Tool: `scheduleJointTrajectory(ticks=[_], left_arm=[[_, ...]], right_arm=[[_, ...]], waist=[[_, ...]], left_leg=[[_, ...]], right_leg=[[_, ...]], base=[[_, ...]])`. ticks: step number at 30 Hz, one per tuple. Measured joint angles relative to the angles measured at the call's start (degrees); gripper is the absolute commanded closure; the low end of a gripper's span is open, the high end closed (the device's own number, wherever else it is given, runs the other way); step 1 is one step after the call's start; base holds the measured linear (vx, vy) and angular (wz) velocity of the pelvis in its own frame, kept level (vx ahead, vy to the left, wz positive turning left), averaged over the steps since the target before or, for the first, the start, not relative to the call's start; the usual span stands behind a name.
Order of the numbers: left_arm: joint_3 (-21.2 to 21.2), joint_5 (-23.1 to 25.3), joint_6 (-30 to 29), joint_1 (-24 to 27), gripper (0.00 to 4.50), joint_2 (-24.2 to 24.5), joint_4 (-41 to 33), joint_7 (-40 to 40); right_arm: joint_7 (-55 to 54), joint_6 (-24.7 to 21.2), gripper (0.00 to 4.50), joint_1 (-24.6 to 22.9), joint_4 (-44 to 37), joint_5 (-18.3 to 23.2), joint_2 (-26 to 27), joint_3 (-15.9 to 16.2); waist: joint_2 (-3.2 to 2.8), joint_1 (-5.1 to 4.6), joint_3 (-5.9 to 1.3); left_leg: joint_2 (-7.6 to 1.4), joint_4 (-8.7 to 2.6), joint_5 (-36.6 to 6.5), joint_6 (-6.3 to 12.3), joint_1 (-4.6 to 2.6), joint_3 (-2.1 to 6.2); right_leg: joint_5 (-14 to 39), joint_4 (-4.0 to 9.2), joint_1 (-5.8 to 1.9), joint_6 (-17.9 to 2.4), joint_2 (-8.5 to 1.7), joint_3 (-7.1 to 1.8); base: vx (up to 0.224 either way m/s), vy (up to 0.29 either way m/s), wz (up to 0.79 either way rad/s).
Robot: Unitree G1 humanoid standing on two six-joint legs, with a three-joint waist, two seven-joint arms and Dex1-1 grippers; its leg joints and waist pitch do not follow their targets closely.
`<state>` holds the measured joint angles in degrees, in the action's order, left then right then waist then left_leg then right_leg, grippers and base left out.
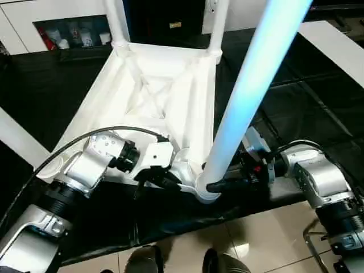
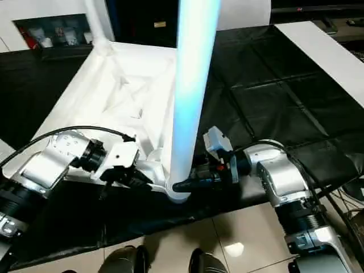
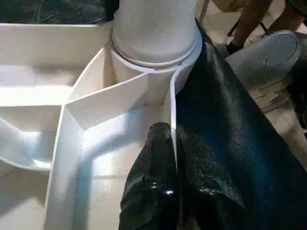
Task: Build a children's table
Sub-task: Rotate leg to tighten
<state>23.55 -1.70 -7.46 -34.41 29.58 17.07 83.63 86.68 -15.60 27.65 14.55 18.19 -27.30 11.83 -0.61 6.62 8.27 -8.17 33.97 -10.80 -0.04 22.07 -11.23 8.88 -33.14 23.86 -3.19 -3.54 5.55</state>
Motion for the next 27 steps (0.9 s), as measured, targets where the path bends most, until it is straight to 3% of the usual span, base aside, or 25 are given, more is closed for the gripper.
scheduleJointTrajectory(ticks=[5,9,13,17,20,22,26,27], left_arm=[[-0.8,-1.0,-3.7,-0.1,4.50,-0.6,-0.1,-0.1],[-3.2,-0.3,-8.8,-1.4,4.50,-1.7,0.7,-4.8],[-5.9,1.2,-14.3,-2.7,4.50,-5.6,2.0,-12.9],[-8.0,2.8,-19.7,-4.8,4.50,-11.6,5.2,-23.8],[-9.8,3.1,-22.9,-5.6,4.50,-16.3,6.4,-31.0],[-11.4,3.2,-25.2,-5.8,4.50,-19.2,6.3,-35.7],[-12.5,3.2,-27.6,-6.2,4.50,-20.9,5.4,-39.2],[-12.4,3.4,-27.6,-6.2,4.50,-21.0,5.1,-39.5]], right_arm=[[-3.0,-4.6,2.44,-0.7,-3.0,0.8,0.3,-0.4],[-12.6,-9.7,2.44,-1.1,-5.4,0.4,3.5,-3.2],[-27.2,-15.0,2.44,-1.1,-7.8,-2.4,9.3,-7.6],[-45.2,-19.7,2.44,-0.3,-8.8,-7.0,17.2,-12.2],[-56.1,-21.4,2.44,1.4,-8.8,-10.1,21.5,-13.7],[-64.0,-22.0,2.44,2.6,-8.8,-12.6,25.9,-15.2],[-72.2,-22.9,2.44,3.7,-9.4,-14.4,30.2,-16.1],[-73.7,-22.7,1.89,3.7,-9.7,-14.5,31.0,-16.4]], waist=[[0.00,-0.16,0.00],[-0.02,-0.76,0.00],[-0.02,-2.60,0.00],[0.05,-5.20,0.04],[0.05,-6.36,0.04],[0.05,-6.50,0.04],[0.00,-5.77,0.01],[0.00,-5.57,0.01]], left_leg=[[-0.02,0.01,0.0,-0.02,-0.06,0.00],[-0.12,0.01,0.2,-0.41,-0.10,-0.01],[-0.13,0.02,0.3,-0.53,-0.25,-0.01],[-0.13,0.05,0.3,-0.55,-0.29,-0.01],[-0.13,0.02,0.2,-0.55,-0.15,0.12],[-0.13,-0.07,0.2,-0.58,-0.13,0.12],[-0.21,-0.53,0.4,-0.39,-0.06,0.15],[-0.21,-0.62,0.3,-0.40,-0.01,0.15]], right_leg=[[0.0,-0.05,0.00,0.0,0.00,0.00],[-0.2,-0.04,0.01,0.2,0.07,0.03],[-0.2,0.06,-0.06,0.2,0.07,0.05],[-0.2,0.14,0.08,0.2,0.07,0.07],[-0.2,0.19,0.23,0.3,0.06,0.19],[-0.6,0.15,0.38,0.2,0.07,0.19],[-0.5,0.14,0.63,0.1,0.15,0.31],[-0.5,0.15,0.69,0.0,0.16,0.32]], base=[[0.000,0.000,0.00],[0.000,0.000,0.00],[0.000,0.000,0.00],[0.000,0.000,0.00],[0.000,0.000,0.00],[0.000,0.000,0.00],[0.000,0.000,0.00],[0.000,0.000,0.00]])
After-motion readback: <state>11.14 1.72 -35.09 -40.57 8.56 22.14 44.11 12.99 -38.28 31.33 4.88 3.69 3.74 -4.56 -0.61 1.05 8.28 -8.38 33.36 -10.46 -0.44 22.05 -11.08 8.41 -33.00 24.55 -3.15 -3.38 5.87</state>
